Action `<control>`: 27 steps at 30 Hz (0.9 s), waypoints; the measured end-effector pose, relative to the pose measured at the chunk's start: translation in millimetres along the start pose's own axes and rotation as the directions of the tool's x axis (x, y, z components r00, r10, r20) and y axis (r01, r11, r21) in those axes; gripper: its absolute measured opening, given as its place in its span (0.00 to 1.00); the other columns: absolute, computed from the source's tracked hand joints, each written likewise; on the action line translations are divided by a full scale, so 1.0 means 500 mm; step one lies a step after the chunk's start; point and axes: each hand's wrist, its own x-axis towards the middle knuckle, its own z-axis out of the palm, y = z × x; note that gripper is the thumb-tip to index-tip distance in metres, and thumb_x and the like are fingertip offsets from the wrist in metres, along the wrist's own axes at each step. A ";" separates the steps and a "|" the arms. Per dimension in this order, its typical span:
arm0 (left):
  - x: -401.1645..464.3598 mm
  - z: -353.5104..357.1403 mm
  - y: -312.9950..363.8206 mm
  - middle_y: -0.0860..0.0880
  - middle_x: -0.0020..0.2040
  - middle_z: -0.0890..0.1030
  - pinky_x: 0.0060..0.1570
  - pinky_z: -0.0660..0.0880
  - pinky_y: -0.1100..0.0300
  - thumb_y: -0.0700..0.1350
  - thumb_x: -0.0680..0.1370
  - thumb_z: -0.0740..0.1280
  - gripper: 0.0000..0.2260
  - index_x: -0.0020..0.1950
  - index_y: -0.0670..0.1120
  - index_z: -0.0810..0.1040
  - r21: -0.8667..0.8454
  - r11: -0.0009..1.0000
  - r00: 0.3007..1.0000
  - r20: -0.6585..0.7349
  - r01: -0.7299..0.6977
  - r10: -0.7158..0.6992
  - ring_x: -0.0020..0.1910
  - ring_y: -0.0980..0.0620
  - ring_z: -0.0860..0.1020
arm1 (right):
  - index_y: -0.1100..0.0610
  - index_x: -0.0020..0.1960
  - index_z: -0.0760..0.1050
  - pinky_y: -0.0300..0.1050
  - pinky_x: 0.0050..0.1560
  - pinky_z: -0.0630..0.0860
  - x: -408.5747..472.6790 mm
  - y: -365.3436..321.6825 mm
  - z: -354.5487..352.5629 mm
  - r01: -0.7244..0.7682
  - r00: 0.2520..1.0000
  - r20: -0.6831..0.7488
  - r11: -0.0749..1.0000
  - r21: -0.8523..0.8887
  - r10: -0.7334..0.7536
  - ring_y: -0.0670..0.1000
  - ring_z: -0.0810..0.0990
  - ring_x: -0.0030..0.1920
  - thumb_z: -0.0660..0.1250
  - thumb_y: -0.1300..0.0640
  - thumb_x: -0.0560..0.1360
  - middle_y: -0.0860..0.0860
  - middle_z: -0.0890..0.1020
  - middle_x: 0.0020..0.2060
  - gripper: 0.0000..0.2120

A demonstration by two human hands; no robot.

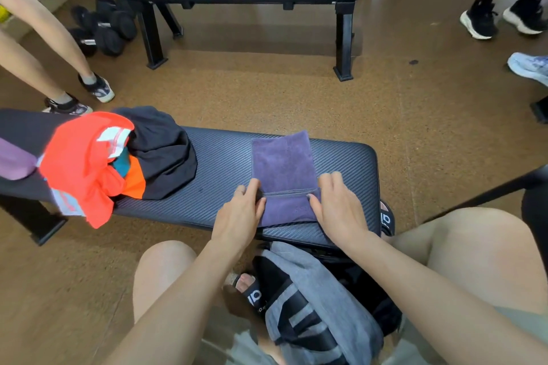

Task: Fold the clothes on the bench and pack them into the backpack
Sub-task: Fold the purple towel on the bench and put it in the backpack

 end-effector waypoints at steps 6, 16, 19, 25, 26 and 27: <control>0.031 -0.012 0.006 0.44 0.45 0.73 0.35 0.63 0.52 0.41 0.72 0.70 0.08 0.46 0.47 0.73 0.457 0.818 0.908 -0.052 -0.349 0.417 0.37 0.42 0.73 | 0.56 0.42 0.72 0.50 0.42 0.67 0.030 0.021 -0.021 0.570 0.813 0.039 0.779 -0.261 -0.581 0.56 0.71 0.40 0.66 0.63 0.70 0.53 0.73 0.39 0.05; 0.005 -0.032 -0.038 0.50 0.58 0.73 0.54 0.72 0.51 0.58 0.71 0.61 0.20 0.57 0.47 0.72 0.221 0.853 0.880 0.151 -0.474 0.450 0.55 0.47 0.73 | 0.56 0.46 0.73 0.54 0.62 0.69 0.025 0.040 -0.053 0.570 0.814 0.248 0.803 -0.175 -0.525 0.57 0.74 0.47 0.60 0.50 0.70 0.52 0.76 0.43 0.11; 0.012 -0.048 -0.045 0.51 0.51 0.74 0.48 0.73 0.50 0.52 0.70 0.59 0.15 0.53 0.48 0.71 0.076 0.924 0.922 0.135 -0.376 0.364 0.49 0.46 0.75 | 0.55 0.39 0.70 0.53 0.56 0.72 0.037 0.036 -0.054 0.473 0.878 0.114 0.880 -0.044 -0.466 0.55 0.73 0.38 0.60 0.55 0.71 0.50 0.75 0.35 0.04; 0.027 -0.082 -0.046 0.54 0.34 0.74 0.38 0.68 0.52 0.42 0.77 0.62 0.07 0.40 0.51 0.69 -0.419 0.908 0.984 0.149 -0.023 0.094 0.34 0.55 0.69 | 0.54 0.44 0.70 0.49 0.44 0.66 0.059 0.029 -0.071 0.149 0.985 0.044 0.954 0.260 -0.166 0.54 0.70 0.34 0.59 0.54 0.77 0.46 0.71 0.30 0.05; 0.032 -0.083 -0.044 0.54 0.34 0.74 0.37 0.67 0.53 0.42 0.77 0.61 0.07 0.40 0.51 0.70 -0.449 0.893 0.985 0.167 0.032 0.049 0.33 0.55 0.69 | 0.54 0.47 0.71 0.48 0.42 0.65 0.064 0.027 -0.072 0.084 0.991 0.068 0.945 0.315 -0.111 0.55 0.72 0.36 0.59 0.54 0.78 0.47 0.72 0.30 0.04; 0.036 -0.082 -0.042 0.53 0.34 0.74 0.37 0.67 0.53 0.42 0.78 0.61 0.07 0.40 0.51 0.70 -0.470 0.880 0.983 0.182 0.075 0.014 0.33 0.55 0.69 | 0.53 0.50 0.71 0.49 0.41 0.65 0.069 0.024 -0.072 0.018 0.993 0.103 0.934 0.358 -0.059 0.56 0.74 0.37 0.60 0.54 0.80 0.48 0.74 0.32 0.04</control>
